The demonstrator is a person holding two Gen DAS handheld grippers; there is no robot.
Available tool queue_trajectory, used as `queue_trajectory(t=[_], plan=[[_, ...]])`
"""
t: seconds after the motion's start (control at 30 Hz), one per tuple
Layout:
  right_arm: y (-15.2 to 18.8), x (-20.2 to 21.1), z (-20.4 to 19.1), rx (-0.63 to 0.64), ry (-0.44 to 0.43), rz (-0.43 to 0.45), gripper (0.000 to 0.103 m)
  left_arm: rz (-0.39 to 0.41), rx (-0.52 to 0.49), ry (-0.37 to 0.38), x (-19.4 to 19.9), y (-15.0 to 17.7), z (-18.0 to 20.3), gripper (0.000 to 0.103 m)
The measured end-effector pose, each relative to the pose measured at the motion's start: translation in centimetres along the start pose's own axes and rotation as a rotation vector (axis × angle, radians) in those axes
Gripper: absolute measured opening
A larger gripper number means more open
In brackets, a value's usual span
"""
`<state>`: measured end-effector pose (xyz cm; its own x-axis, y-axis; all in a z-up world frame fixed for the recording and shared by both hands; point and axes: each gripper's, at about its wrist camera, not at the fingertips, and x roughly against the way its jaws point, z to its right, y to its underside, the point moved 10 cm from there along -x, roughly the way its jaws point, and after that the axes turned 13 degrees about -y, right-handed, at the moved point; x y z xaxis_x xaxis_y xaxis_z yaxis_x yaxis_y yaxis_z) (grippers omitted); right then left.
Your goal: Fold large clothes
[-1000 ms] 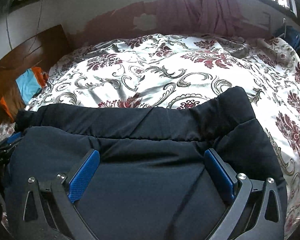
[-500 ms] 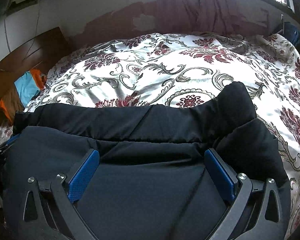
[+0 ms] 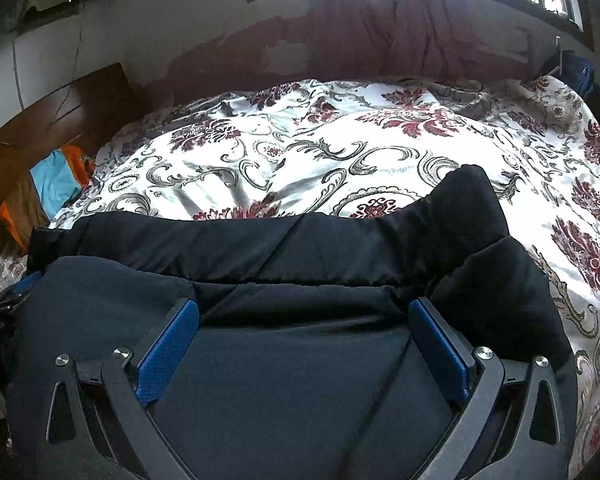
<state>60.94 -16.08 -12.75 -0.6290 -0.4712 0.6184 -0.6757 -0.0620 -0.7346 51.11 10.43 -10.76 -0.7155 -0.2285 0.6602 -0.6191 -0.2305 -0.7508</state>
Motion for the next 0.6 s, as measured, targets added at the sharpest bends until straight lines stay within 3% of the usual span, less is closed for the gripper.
queue_trajectory(t=[0.3,0.47,0.6], plan=[[0.0,0.2,0.0,0.006,0.006,0.004,0.102,0.013,-0.012,-0.014,0.1,0.2,0.0,0.103],[0.1,1.0,-0.4,0.037,0.058,0.005,0.102,0.030,0.001,0.006,0.5,0.1,-0.2,0.103],[0.0,3.1,-0.7,0.081,0.127,0.059,0.102,0.058,0.029,0.049,1.6,0.0,-0.5,0.103]])
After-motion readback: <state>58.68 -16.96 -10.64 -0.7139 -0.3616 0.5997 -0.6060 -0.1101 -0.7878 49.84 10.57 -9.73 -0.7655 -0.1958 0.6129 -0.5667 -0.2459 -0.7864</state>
